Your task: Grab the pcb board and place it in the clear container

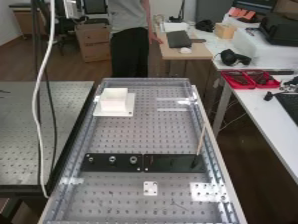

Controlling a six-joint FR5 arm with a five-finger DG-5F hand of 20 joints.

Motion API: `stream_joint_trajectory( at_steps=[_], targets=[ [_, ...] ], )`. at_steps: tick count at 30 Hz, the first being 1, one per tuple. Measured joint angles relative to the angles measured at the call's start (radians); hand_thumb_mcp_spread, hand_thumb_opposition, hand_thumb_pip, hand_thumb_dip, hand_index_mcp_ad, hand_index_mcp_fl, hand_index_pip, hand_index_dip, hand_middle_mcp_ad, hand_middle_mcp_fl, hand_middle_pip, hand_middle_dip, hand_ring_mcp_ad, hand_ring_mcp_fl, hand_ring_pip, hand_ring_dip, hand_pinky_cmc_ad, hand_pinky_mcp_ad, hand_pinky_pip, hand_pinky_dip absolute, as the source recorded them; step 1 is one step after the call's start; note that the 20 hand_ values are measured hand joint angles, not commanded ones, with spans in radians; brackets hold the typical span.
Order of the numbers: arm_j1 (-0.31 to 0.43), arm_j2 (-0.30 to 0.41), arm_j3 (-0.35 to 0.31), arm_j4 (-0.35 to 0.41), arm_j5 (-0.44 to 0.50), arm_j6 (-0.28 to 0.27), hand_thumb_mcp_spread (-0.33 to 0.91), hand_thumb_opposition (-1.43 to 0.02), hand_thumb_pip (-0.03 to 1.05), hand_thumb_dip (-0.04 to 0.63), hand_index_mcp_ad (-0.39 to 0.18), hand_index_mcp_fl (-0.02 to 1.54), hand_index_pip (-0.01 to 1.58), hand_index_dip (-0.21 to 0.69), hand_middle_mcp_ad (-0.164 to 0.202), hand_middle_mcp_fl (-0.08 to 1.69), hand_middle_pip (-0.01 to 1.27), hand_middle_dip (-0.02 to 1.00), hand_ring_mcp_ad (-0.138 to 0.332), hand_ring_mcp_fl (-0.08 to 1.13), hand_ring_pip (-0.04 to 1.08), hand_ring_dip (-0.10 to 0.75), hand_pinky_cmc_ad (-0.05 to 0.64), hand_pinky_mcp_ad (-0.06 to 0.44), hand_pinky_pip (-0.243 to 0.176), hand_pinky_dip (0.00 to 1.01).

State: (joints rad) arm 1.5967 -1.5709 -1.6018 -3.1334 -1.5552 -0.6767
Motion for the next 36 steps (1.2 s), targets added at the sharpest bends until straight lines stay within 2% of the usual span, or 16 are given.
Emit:
stream_joint_trajectory(
  at_steps=[1, 2, 4, 6, 8, 11, 13, 14, 16, 20, 23, 24, 26, 28, 33, 36],
  targets=[
    [0.000, 0.000, -0.006, 0.005, 0.003, 0.001, 0.00, 0.00, 0.01, 0.007, 0.007, -0.01, 0.00, 0.019, 0.059, -0.01, 0.01, 0.02, 0.080, 0.00, 0.02, -0.012, 0.056, 0.051, -0.010, 0.02],
    [0.000, -0.001, -0.010, 0.008, 0.006, 0.002, 0.00, 0.00, 0.01, 0.007, 0.017, -0.01, 0.00, 0.016, 0.038, -0.01, 0.01, 0.02, 0.068, 0.00, 0.00, -0.012, 0.045, 0.051, -0.010, 0.01],
    [0.001, -0.001, -0.019, 0.015, 0.014, 0.005, 0.00, 0.00, 0.02, 0.002, 0.028, -0.01, 0.00, 0.016, 0.031, -0.01, 0.02, 0.02, 0.066, 0.00, 0.01, -0.012, 0.030, 0.037, -0.010, 0.02],
    [0.002, -0.002, -0.028, 0.022, 0.025, 0.006, 0.04, -0.12, 0.10, 0.007, 0.030, -0.01, 0.02, 0.017, 0.035, -0.01, 0.05, 0.02, 0.073, 0.00, 0.03, -0.012, 0.049, 0.051, -0.010, 0.09],
    [0.004, -0.002, -0.039, 0.029, 0.039, 0.006, 0.07, -0.26, 0.17, 0.007, 0.038, -0.01, 0.04, 0.030, 0.037, -0.01, 0.08, 0.03, 0.117, 0.00, 0.05, -0.012, 0.099, 0.075, -0.010, 0.17],
    [0.006, -0.007, -0.057, 0.035, 0.068, 0.011, 0.09, -0.46, 0.17, 0.007, 0.042, 0.02, 0.05, 0.063, 0.045, -0.01, 0.11, 0.03, 0.187, 0.00, 0.08, -0.012, 0.183, 0.145, -0.010, 0.29],
    [0.007, -0.016, -0.068, 0.037, 0.092, 0.019, 0.10, -0.56, 0.17, 0.003, 0.061, 0.03, 0.07, 0.077, 0.063, -0.01, 0.12, 0.03, 0.220, 0.02, 0.07, -0.012, 0.229, 0.183, -0.042, 0.35],
    [0.007, -0.019, -0.073, 0.038, 0.100, 0.024, 0.10, -0.59, 0.19, 0.003, 0.073, 0.03, 0.07, 0.077, 0.075, -0.01, 0.13, 0.02, 0.232, 0.01, 0.08, -0.012, 0.243, 0.188, -0.044, 0.37],
    [0.006, -0.023, -0.081, 0.042, 0.111, 0.034, 0.12, -0.62, 0.21, 0.007, 0.079, 0.03, 0.07, 0.093, 0.086, -0.01, 0.14, 0.03, 0.243, 0.03, 0.09, -0.012, 0.264, 0.215, -0.059, 0.40],
    [0.003, -0.039, -0.111, 0.064, 0.152, 0.066, 0.14, -0.66, 0.22, 0.007, 0.087, 0.02, 0.07, 0.119, 0.093, 0.00, 0.14, 0.03, 0.255, 0.03, 0.09, -0.012, 0.283, 0.227, -0.075, 0.45],
    [0.001, -0.053, -0.134, 0.085, 0.189, 0.093, 0.16, -0.66, 0.23, 0.007, 0.089, 0.04, 0.08, 0.145, 0.094, -0.01, 0.14, 0.03, 0.264, 0.04, 0.09, -0.012, 0.291, 0.227, -0.073, 0.48],
    [0.000, -0.058, -0.140, 0.089, 0.201, 0.101, 0.17, -0.67, 0.24, 0.007, 0.089, 0.04, 0.09, 0.155, 0.094, -0.01, 0.14, 0.03, 0.264, 0.04, 0.09, -0.012, 0.291, 0.227, -0.089, 0.47],
    [0.000, -0.067, -0.151, 0.098, 0.221, 0.116, 0.17, -0.68, 0.24, 0.003, 0.089, 0.04, 0.08, 0.176, 0.094, -0.01, 0.14, 0.02, 0.264, 0.04, 0.09, -0.012, 0.291, 0.227, -0.087, 0.49],
    [0.002, -0.075, -0.163, 0.109, 0.243, 0.133, 0.19, -0.68, 0.25, 0.007, 0.089, 0.04, 0.08, 0.206, 0.094, -0.01, 0.14, 0.02, 0.264, 0.04, 0.09, -0.012, 0.291, 0.227, -0.105, 0.50],
    [0.022, -0.095, -0.205, 0.149, 0.334, 0.176, 0.20, -0.68, 0.25, 0.003, 0.089, 0.04, 0.09, 0.253, 0.094, -0.01, 0.15, 0.03, 0.262, 0.05, 0.09, -0.012, 0.291, 0.227, -0.106, 0.51],
    [0.040, -0.102, -0.224, 0.175, 0.387, 0.189, 0.22, -0.68, 0.30, 0.005, 0.089, 0.04, 0.08, 0.269, 0.094, -0.01, 0.14, 0.03, 0.265, 0.05, 0.09, -0.012, 0.291, 0.227, -0.106, 0.52]
  ],
)
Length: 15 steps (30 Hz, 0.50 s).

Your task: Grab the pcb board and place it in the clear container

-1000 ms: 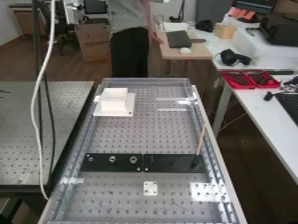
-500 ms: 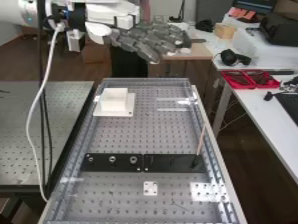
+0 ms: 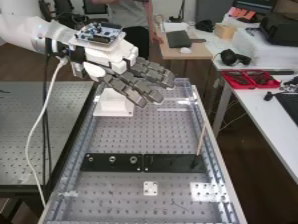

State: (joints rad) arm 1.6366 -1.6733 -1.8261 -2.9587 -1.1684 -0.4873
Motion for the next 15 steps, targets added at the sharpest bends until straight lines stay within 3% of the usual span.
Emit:
stream_joint_trajectory(
  at_steps=[15],
  targets=[
    [0.133, -0.085, -0.052, 0.115, 0.376, 0.147, 0.28, -0.68, 0.33, 0.009, 0.089, 0.07, 0.09, 0.316, 0.091, -0.01, 0.15, 0.06, 0.265, 0.03, 0.09, -0.012, 0.293, 0.227, -0.120, 0.56]
  ],
)
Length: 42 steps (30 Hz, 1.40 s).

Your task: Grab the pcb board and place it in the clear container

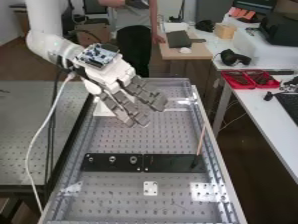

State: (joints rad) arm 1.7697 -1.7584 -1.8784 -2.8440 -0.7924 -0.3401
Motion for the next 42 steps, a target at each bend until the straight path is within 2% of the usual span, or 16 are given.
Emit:
stream_joint_trajectory(
  at_steps=[4, 6, 9, 11, 14, 17, 22, 26, 31, 34, 42],
  targets=[
    [0.028, -0.023, -0.009, 0.063, 0.089, 0.004, 0.29, -0.69, 0.34, 0.021, 0.089, 0.07, 0.09, 0.326, 0.091, -0.01, 0.15, 0.07, 0.265, 0.03, 0.09, -0.012, 0.290, 0.227, -0.124, 0.58],
    [0.040, -0.032, -0.015, 0.102, 0.132, 0.000, 0.29, -0.69, 0.39, 0.021, 0.089, 0.07, 0.09, 0.326, 0.094, -0.01, 0.15, 0.08, 0.264, 0.02, 0.09, -0.012, 0.290, 0.227, -0.124, 0.58],
    [0.060, -0.051, -0.022, 0.165, 0.203, -0.010, 0.31, -0.70, 0.40, 0.051, 0.089, 0.07, 0.10, 0.326, 0.091, -0.01, 0.15, 0.08, 0.265, 0.01, 0.08, -0.012, 0.293, 0.227, -0.124, 0.58],
    [0.067, -0.064, -0.020, 0.175, 0.227, -0.010, 0.31, -0.71, 0.42, 0.070, 0.086, 0.07, 0.14, 0.323, 0.094, -0.01, 0.15, 0.08, 0.265, 0.01, 0.08, -0.012, 0.290, 0.227, -0.124, 0.58],
    [0.071, -0.094, -0.001, 0.146, 0.246, 0.015, 0.33, -0.72, 0.47, 0.089, 0.086, 0.06, 0.26, 0.314, 0.094, -0.01, 0.14, 0.08, 0.267, 0.00, 0.08, -0.014, 0.293, 0.227, -0.126, 0.58],
    [0.073, -0.118, 0.018, 0.122, 0.263, 0.036, 0.33, -0.73, 0.48, 0.105, 0.086, 0.07, 0.48, 0.284, 0.091, -0.01, 0.15, 0.09, 0.269, 0.00, 0.08, -0.012, 0.295, 0.227, -0.126, 0.58],
    [0.078, -0.137, 0.022, 0.158, 0.301, 0.016, 0.33, -0.75, 0.54, 0.138, 0.082, 0.06, 0.87, 0.243, 0.091, -0.01, 0.14, 0.09, 0.265, 0.00, 0.08, -0.012, 0.316, 0.227, -0.127, 0.59],
    [0.077, -0.160, 0.027, 0.163, 0.312, 0.018, 0.33, -0.76, 0.56, 0.161, 0.073, 0.07, 1.09, 0.218, 0.091, -0.01, 0.14, 0.09, 0.269, 0.00, 0.08, -0.012, 0.318, 0.227, -0.126, 0.62],
    [0.067, -0.199, 0.041, 0.153, 0.314, 0.043, 0.33, -0.77, 0.57, 0.173, 0.072, 0.03, 1.25, 0.213, 0.094, -0.01, 0.14, 0.09, 0.267, 0.00, 0.08, -0.014, 0.316, 0.227, -0.126, 0.63],
    [0.052, -0.228, 0.057, 0.137, 0.304, 0.069, 0.33, -0.77, 0.63, 0.190, 0.072, 0.02, 1.30, 0.213, 0.094, -0.01, 0.14, 0.10, 0.267, 0.00, 0.08, -0.012, 0.318, 0.227, -0.126, 0.63],
    [0.018, -0.289, 0.089, 0.147, 0.296, 0.072, 0.33, -0.79, 0.63, 0.190, 0.072, 0.00, 1.40, 0.213, 0.094, -0.01, 0.14, 0.11, 0.267, 0.00, 0.08, -0.012, 0.316, 0.225, -0.126, 0.67]
  ],
)
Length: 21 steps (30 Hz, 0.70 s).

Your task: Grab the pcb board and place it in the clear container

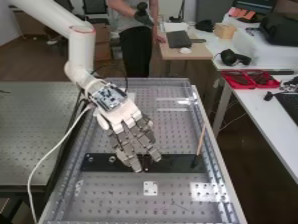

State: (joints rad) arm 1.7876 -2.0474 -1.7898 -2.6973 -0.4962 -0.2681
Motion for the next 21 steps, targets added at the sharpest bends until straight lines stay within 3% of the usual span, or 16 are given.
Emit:
stream_joint_trajectory(
  at_steps=[9, 21],
  targets=[
    [-0.017, -0.079, 0.064, -0.030, 0.034, 0.013, 0.33, -0.79, 0.65, 0.211, 0.072, 0.01, 1.51, 0.213, 0.094, -0.01, 0.14, 0.12, 0.271, 0.00, 0.08, -0.010, 0.316, 0.225, -0.126, 0.70],
    [-0.032, -0.101, 0.073, -0.030, 0.025, 0.012, 0.33, -0.79, 0.65, 0.211, 0.072, 0.01, 1.54, 0.213, 0.094, -0.01, 0.13, 0.13, 0.267, 0.00, 0.08, -0.007, 0.316, 0.220, -0.126, 0.72]
  ],
)
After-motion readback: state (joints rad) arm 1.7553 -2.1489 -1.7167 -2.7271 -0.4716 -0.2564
